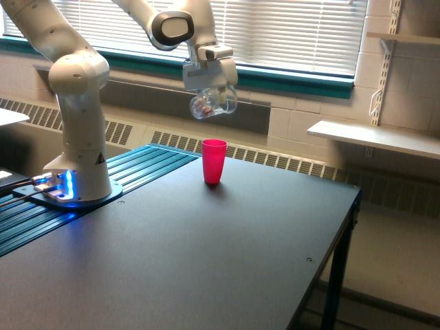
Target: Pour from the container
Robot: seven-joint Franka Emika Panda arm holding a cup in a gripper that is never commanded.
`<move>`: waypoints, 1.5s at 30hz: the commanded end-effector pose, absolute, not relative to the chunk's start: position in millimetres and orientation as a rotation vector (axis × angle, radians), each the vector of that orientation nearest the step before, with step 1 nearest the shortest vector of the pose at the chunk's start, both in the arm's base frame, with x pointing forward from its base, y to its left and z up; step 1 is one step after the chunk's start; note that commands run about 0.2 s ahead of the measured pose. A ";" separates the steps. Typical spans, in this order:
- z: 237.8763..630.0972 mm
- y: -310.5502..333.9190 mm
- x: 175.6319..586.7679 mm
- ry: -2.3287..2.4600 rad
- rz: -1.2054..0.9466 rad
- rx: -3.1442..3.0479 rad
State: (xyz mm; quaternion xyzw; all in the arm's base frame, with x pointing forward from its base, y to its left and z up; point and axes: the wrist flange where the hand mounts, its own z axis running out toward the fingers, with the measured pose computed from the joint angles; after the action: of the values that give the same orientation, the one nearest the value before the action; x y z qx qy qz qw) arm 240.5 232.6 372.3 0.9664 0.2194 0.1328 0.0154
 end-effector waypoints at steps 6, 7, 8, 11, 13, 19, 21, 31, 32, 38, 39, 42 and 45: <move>342.8 234.4 222.0 0.794 0.352 2.900; 341.3 234.6 221.6 0.794 0.349 2.898; 339.2 235.1 220.7 0.798 0.346 2.888; 333.3 237.8 217.6 0.809 0.338 2.860; 328.6 240.2 214.3 0.824 0.332 2.834; 315.9 247.0 208.3 0.883 0.318 2.742; 313.0 248.1 209.2 0.890 0.322 2.728; 301.1 248.5 215.5 0.861 0.313 2.695; 300.3 249.3 215.5 0.864 0.312 2.687; 296.7 256.8 214.0 0.890 0.322 2.656; 296.0 258.1 212.9 0.898 0.326 2.640; 293.9 263.6 208.9 0.933 0.342 2.604; 291.8 267.8 203.9 0.966 0.358 2.559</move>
State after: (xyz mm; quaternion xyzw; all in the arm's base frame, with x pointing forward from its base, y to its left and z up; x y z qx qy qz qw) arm 210.6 262.0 295.5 0.9143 0.3443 0.1159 0.1790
